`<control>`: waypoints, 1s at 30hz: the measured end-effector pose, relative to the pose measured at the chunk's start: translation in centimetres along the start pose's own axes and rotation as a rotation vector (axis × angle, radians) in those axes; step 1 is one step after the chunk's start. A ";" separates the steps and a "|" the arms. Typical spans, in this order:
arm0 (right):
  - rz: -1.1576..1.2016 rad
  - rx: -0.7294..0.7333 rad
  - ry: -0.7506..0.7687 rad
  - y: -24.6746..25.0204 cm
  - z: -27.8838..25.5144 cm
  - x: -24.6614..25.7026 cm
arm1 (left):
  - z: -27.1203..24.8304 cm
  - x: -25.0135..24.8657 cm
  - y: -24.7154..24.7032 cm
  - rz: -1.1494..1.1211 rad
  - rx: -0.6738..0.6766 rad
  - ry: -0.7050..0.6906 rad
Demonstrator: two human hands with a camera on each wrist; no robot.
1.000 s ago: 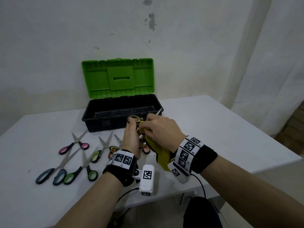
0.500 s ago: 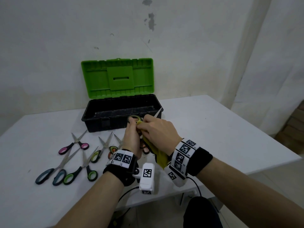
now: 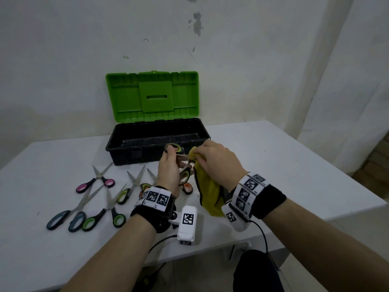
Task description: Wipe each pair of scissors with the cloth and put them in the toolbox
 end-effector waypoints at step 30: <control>0.014 -0.002 -0.007 0.0 -0.7 -1.3 | -1.1 -0.3 -0.9 0.096 0.014 -0.001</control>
Point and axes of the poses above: each hand's wrist, its own z-axis towards the middle knuckle, its own y-axis out of the back of the hand, x = y × z, the point moved 8 cm from there along z, towards the middle knuckle, and after that the axes turned 11 degrees about -z, right-handed, at the moved point
